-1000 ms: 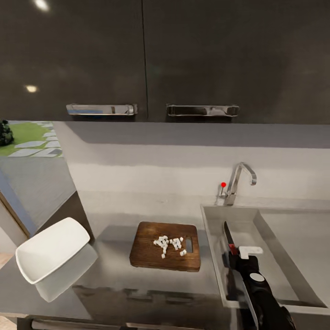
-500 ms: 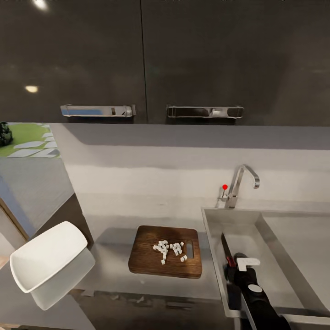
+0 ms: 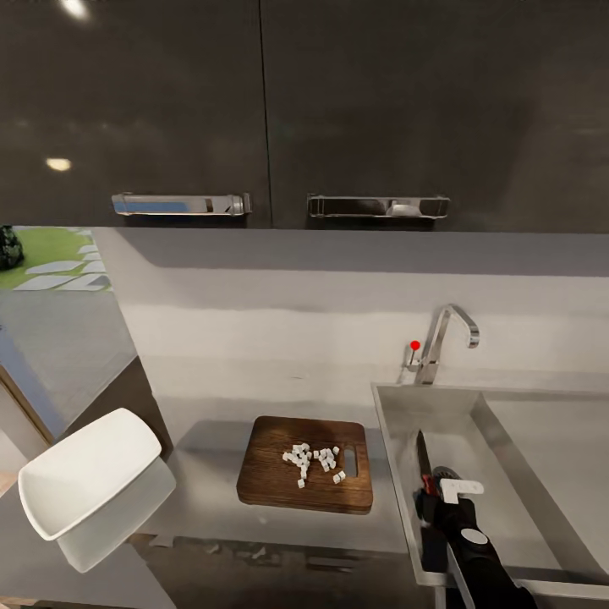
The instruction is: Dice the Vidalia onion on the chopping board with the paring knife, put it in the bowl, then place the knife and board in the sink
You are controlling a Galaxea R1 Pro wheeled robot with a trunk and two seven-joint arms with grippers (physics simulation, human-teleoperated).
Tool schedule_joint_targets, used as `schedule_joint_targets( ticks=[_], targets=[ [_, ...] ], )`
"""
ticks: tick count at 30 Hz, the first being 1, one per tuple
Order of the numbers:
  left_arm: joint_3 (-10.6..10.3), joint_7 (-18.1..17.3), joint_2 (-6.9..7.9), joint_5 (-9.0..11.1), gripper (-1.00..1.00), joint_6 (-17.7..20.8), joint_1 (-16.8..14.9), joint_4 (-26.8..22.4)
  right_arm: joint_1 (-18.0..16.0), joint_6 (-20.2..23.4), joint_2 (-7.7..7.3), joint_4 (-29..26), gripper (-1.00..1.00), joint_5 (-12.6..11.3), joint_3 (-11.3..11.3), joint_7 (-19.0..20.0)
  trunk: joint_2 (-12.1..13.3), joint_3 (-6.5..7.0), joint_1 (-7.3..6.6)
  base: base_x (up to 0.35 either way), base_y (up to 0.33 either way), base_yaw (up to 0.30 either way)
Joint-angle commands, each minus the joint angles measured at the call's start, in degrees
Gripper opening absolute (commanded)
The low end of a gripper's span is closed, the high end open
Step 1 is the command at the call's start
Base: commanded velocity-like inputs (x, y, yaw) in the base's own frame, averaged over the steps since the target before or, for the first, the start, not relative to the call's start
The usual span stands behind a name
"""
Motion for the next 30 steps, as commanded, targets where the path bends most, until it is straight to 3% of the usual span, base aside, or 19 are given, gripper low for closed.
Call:
schedule_joint_targets(
  ticks=[1,13,18,25,30],
  targets=[
    [-0.5,0.0,-0.05,0.4,1.00,-0.4,-0.1,0.2,0.0,0.4,0.06,2.7,1.00,0.7,-0.2,0.0,-0.1,-0.09,0.02,0.000,0.000,0.000],
    [-0.5,0.0,-0.05,0.4,1.00,-0.4,-0.1,0.2,0.0,-1.5,0.07,2.1,1.00,0.7,-0.1,0.0,-0.1,-0.09,0.02,0.000,0.000,0.000],
    [-0.5,0.0,-0.05,0.4,1.00,-0.4,-0.1,0.3,0.0,-0.8,0.33,-6.4,1.00,0.7,0.0,-0.4,-0.1,-0.09,0.02,0.000,0.000,0.000],
    [-0.5,0.0,-0.05,0.4,1.00,-0.4,-0.1,0.3,0.0,14.5,0.80,-28.4,1.00,0.6,0.3,-0.3,-0.1,-0.09,0.02,0.000,0.000,0.000],
    [-0.5,0.0,-0.17,0.4,1.00,-0.4,-0.1,0.4,0.0,17.8,1.03,-30.9,1.00,0.6,0.5,-0.3,-0.1,-0.09,0.02,-0.032,0.000,0.000]
  ],
)
